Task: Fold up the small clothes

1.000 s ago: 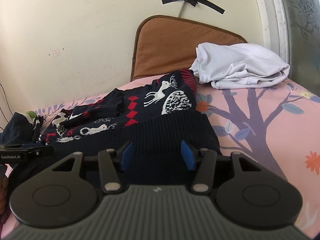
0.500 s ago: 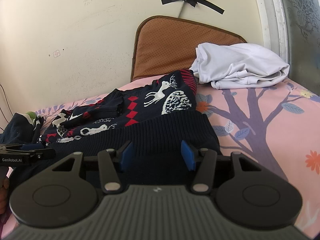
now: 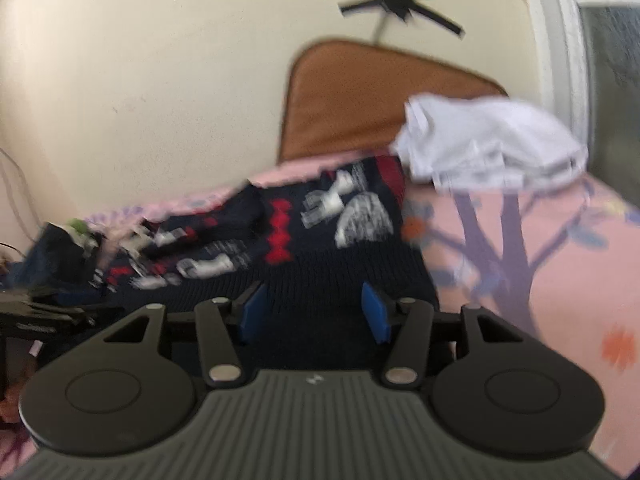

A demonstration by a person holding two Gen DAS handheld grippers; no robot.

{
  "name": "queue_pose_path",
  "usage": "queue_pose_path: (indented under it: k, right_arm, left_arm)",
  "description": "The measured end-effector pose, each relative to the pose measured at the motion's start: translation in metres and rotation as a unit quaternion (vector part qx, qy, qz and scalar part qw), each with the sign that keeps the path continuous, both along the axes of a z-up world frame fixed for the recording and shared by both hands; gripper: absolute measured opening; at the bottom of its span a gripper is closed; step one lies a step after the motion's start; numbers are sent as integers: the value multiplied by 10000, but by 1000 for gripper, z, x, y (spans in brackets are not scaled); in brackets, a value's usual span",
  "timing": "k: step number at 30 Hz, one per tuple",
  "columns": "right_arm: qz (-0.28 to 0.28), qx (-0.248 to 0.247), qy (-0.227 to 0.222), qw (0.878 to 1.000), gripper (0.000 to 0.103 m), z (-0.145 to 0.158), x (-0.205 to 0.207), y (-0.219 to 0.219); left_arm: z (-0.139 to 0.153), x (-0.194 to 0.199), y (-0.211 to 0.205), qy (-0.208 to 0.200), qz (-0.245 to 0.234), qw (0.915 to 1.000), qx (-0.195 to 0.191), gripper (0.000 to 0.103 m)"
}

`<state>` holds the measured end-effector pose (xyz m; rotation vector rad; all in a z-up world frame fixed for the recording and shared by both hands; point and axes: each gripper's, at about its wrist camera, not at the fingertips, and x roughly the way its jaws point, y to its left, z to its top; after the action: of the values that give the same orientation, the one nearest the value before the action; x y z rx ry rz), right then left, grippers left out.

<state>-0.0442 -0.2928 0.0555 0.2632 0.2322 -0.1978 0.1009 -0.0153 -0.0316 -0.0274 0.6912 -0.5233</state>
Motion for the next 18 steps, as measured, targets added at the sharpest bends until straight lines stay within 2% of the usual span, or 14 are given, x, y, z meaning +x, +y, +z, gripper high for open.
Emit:
queue_pose_path:
  k: [3,6,8,13,15,18]
  right_arm:
    - [249,-157,-65,9995,56,35,13,-13]
    - [535,-207,163,9982,57,65,58,-36]
    - [653,-166,382,9970,58,72,99,-55]
    - [658,348,1052,9917,64,63,202,-100]
    - [839,473,1342,9863,73,52,234,-110]
    - [968,526,1632,9804,74,35,262,-116]
  left_arm:
    - [35,16,12,-99,-17,9990,-442,91]
    - [69,52,1,-270,118,9991,-291,91]
    - [79,89,-18,-224,18,9997,-75,91]
    - [55,173,-82,112,55,9976,674,91]
    - [38,199,-99,400,107,9961,785,91]
    - [16,223,-111,699,277,9937,829,91]
